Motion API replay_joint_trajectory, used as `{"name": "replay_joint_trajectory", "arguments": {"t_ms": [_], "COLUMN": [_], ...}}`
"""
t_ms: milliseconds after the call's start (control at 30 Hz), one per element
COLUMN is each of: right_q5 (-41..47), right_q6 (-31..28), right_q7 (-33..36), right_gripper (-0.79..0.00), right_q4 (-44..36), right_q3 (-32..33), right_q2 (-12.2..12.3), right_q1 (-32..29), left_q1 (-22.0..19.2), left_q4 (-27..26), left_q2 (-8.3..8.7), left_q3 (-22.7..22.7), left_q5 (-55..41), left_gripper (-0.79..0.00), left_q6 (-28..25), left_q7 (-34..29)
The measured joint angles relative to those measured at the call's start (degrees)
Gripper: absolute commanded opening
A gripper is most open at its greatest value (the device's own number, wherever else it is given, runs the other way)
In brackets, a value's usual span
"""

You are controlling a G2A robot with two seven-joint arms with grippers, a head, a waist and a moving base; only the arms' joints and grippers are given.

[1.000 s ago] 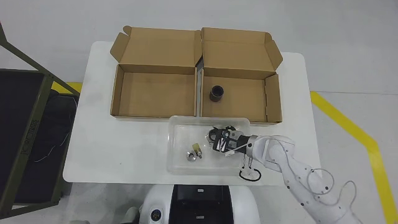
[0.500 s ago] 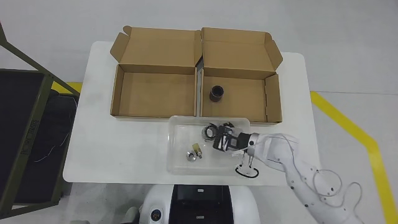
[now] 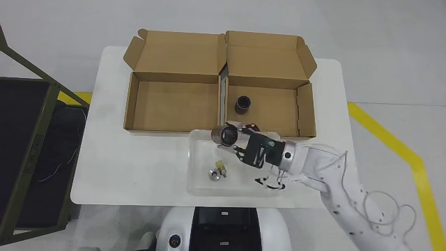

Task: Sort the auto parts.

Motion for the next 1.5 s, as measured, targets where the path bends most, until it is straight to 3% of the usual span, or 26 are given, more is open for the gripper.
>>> {"name": "replay_joint_trajectory", "arguments": {"t_ms": [700, 1500], "right_q5": [0.0, 0.5], "right_q6": [14.7, 15.2], "right_q7": [-17.0, -20.1], "right_gripper": [-0.785, -0.785], "right_q4": [-2.4, -3.7], "right_q3": [1.6, 2.6], "right_q2": [-1.8, -2.1], "right_q1": [3.4, 2.7], "left_q1": [0.0, 0.0], "left_q4": [0.0, 0.0], "left_q2": [0.00, 0.00], "left_q3": [0.0, 0.0], "left_q5": [0.0, 0.0], "left_gripper": [0.000, 0.000], "left_q6": [0.0, 0.0], "left_q7": [0.0, 0.0]}}
